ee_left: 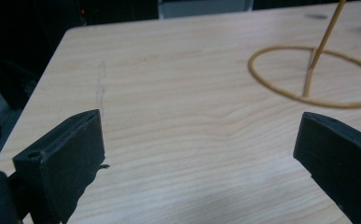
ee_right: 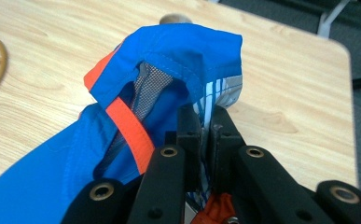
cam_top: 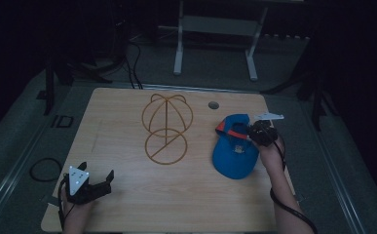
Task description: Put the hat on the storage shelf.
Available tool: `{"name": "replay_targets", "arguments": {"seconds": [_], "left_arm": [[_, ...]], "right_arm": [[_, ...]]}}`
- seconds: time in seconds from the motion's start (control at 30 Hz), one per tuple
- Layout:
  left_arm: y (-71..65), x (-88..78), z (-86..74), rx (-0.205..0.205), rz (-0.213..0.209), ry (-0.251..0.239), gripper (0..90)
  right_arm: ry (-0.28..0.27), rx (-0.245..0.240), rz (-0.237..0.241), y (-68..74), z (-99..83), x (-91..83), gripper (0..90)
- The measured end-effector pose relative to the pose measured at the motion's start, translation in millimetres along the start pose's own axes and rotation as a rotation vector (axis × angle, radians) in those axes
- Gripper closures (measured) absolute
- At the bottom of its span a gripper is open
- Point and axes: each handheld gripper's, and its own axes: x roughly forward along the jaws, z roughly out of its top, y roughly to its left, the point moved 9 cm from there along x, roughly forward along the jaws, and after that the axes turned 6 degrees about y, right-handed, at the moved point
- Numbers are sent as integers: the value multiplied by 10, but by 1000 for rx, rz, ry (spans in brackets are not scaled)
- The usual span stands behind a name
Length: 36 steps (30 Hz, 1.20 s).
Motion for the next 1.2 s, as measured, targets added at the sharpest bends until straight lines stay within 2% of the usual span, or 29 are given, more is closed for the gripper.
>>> {"name": "replay_targets", "arguments": {"seconds": [0.07,0.13,0.27,0.33,0.37,0.47,0.53,0.57,0.63,0.7,0.8,0.93,0.97,1.0,1.1,1.13,1.2], "left_arm": [[-45,-28,35,-13,-30,-7,23],[-126,-47,68,-18,-70,9,23],[-344,-103,206,20,-127,2,23],[-447,-139,291,17,-149,9,23],[-447,-139,291,17,-149,9,23],[-606,-189,432,29,-185,21,23],[-638,-194,460,36,-188,27,23],[-752,-222,557,62,-223,25,23],[-848,-235,646,83,-248,21,23],[-932,-247,731,95,-278,19,23],[-1056,-271,861,118,-318,9,23],[-1163,-284,982,141,-348,4,23],[-1218,-285,1066,148,-352,-5,23],[-1253,-285,1107,152,-357,-8,23],[-1375,-299,1234,179,-378,-26,23],[-1414,-303,1277,191,-383,-31,23],[-1496,-309,1358,203,-402,-40,23]], "right_arm": [[-25,-4,10,21,45,-106,852],[-49,-24,-5,38,92,-215,852],[-83,-37,13,69,162,-379,852],[-97,-49,14,82,193,-471,852],[-97,-49,14,82,193,-471,852],[-139,-53,42,144,268,-672,852],[-154,-54,47,169,293,-735,852],[-166,-54,54,191,311,-781,851],[-208,-81,69,339,385,-1004,852],[-226,-97,72,403,405,-1089,852],[-239,-115,58,450,412,-1149,852],[-246,-127,76,523,396,-1195,852],[-254,-130,103,608,365,-1238,852],[-254,-130,103,608,365,-1238,852],[-270,-143,121,710,351,-1294,852],[-276,-153,132,790,347,-1330,852],[-281,-160,139,829,348,-1347,852]]}}
